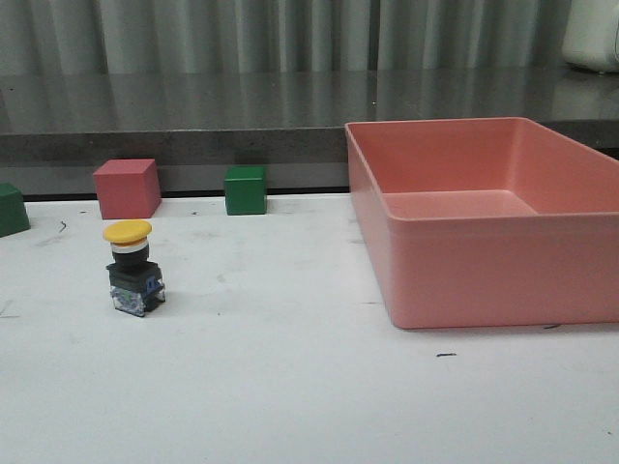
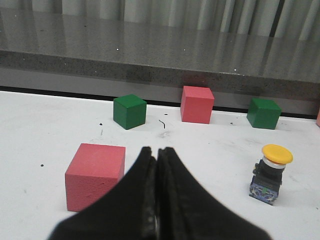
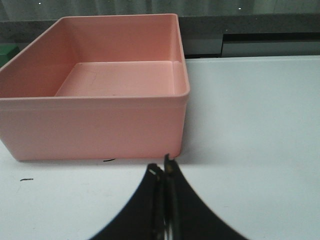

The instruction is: Place and stand button with both arms

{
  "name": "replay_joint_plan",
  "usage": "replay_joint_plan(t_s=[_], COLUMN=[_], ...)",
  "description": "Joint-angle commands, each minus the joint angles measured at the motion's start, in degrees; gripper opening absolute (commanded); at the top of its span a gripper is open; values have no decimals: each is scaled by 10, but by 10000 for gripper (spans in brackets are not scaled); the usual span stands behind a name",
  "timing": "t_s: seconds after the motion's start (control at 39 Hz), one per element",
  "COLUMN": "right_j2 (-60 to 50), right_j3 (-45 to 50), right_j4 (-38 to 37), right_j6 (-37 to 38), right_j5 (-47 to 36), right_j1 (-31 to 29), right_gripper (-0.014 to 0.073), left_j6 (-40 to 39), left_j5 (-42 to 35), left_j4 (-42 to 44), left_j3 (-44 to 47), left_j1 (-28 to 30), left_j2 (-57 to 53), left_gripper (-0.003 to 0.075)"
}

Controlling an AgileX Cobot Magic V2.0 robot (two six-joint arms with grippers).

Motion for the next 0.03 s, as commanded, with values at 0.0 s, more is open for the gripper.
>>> replay_joint_plan(t_s=[0.0], right_j2=[-11], right_j3=[-2], right_j4=[0], right_j6=[-3], right_j5=[-51], right_j1=[-3], right_gripper=[-71], left_j6=[-5], left_j5=[-51], left_j4=[-4], left_j3=[5], left_j1=[1], left_j2=[-13], left_gripper=[-20])
